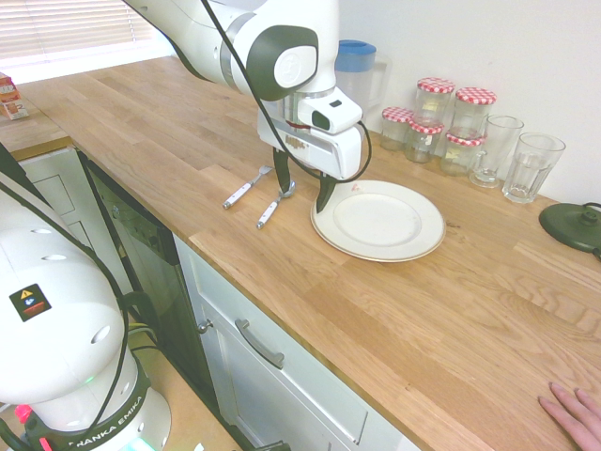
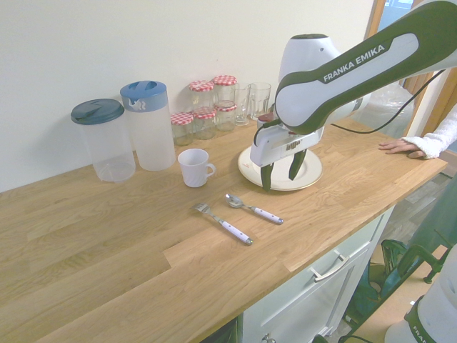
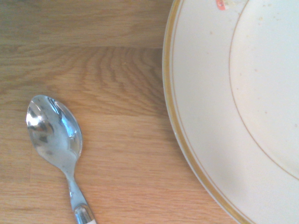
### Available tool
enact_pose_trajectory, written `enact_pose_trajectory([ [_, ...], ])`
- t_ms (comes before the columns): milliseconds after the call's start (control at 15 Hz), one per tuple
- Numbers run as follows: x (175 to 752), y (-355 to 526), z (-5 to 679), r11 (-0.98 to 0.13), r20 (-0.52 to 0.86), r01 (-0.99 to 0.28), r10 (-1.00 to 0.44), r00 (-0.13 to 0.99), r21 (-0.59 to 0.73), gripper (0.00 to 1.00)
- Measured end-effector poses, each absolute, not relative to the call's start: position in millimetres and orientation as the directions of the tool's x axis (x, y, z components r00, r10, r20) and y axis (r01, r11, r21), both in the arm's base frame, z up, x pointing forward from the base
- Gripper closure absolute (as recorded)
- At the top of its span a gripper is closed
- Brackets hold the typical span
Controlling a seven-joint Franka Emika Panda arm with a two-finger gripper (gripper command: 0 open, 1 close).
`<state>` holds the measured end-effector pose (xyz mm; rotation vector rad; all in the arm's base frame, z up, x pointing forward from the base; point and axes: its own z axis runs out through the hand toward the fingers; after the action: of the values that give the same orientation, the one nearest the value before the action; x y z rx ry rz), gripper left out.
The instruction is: Put the spoon into the plate
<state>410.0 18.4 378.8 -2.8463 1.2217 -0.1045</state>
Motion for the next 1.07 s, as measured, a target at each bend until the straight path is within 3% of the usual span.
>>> enact_pose_trajectory([
  [133, 409.3, 19.4, 378.1, -0.708, 0.046, -0.704, -0.707, 0.706, -0.055, 0.00],
  [600, 389.0, 86.8, 397.7, -0.917, 0.089, -0.398, -0.396, 0.914, 0.002, 0.00],
  [1067, 372.3, 113.4, 375.1, -0.931, 0.084, -0.353, -0.345, 0.935, 0.096, 0.00],
])
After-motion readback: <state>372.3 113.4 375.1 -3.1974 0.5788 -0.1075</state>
